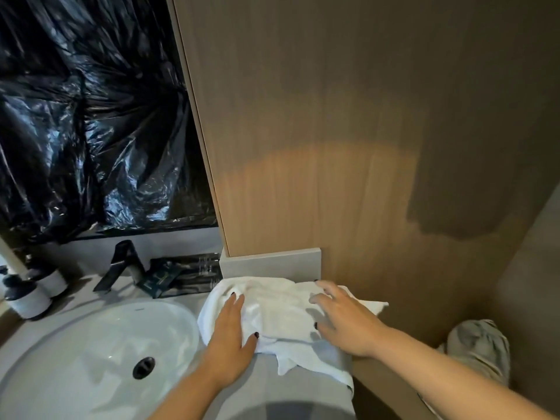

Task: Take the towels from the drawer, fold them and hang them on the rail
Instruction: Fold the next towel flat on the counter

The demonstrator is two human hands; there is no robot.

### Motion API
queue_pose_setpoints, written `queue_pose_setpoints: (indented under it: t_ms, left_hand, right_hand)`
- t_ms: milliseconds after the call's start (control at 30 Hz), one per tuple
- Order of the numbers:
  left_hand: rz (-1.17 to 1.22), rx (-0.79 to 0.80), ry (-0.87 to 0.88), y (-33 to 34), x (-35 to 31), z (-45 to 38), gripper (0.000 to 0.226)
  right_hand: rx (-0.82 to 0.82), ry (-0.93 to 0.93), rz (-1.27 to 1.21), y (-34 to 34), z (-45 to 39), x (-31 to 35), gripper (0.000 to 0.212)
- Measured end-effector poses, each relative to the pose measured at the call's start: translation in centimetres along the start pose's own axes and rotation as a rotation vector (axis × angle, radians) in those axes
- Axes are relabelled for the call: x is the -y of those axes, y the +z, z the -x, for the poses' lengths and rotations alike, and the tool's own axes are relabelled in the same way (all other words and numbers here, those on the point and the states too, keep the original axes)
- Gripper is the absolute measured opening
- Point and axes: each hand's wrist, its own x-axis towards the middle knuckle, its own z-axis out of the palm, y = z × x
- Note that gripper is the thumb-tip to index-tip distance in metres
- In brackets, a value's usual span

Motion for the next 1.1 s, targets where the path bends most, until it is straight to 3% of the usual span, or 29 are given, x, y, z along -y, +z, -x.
queue_pose_setpoints:
  t_ms: [100,167,333,400,500,633,733,967,1033,1100]
  left_hand:
    - [-0.063,-0.183,-0.019,0.3,1.6,-1.5,0.070]
    - [-0.082,-0.260,-0.122,0.6,2.9,-3.0,0.072]
    - [0.210,-0.233,-0.378,1.3,5.4,-5.1,0.071]
    - [0.231,-0.200,-0.410,1.4,6.8,-5.3,0.061]
    - [0.161,-0.192,-0.473,0.4,8.5,-6.2,0.020]
    - [0.234,-0.200,-0.533,-1.5,9.2,-7.9,0.024]
    - [0.401,-0.293,-0.498,-2.5,7.5,-8.5,0.026]
    - [0.998,-0.398,-0.495,-7.7,-0.4,-9.7,0.025]
    - [1.116,-0.396,-0.472,-10.2,-2.8,-10.1,0.026]
    - [1.192,-0.369,-0.420,-12.1,-4.8,-10.4,0.022]
  right_hand:
    - [0.062,-0.007,0.002,2.6,-1.7,0.3,0.053]
    - [0.085,-0.001,0.039,4.2,-2.9,0.5,0.060]
    - [0.155,0.160,0.080,6.8,-5.0,0.7,0.084]
    - [0.181,0.200,0.104,7.3,-5.4,0.8,0.080]
    - [0.149,0.185,0.141,7.1,-6.1,0.7,0.049]
    - [0.028,0.201,0.097,5.2,-7.4,1.0,0.026]
    - [-0.159,0.282,-0.028,3.4,-8.4,1.4,0.014]
    - [-0.592,0.278,-0.414,-3.2,-9.0,3.1,0.019]
    - [-0.707,0.241,-0.493,-5.6,-8.9,3.8,0.017]
    - [-0.788,0.187,-0.573,-7.7,-8.6,4.7,0.027]
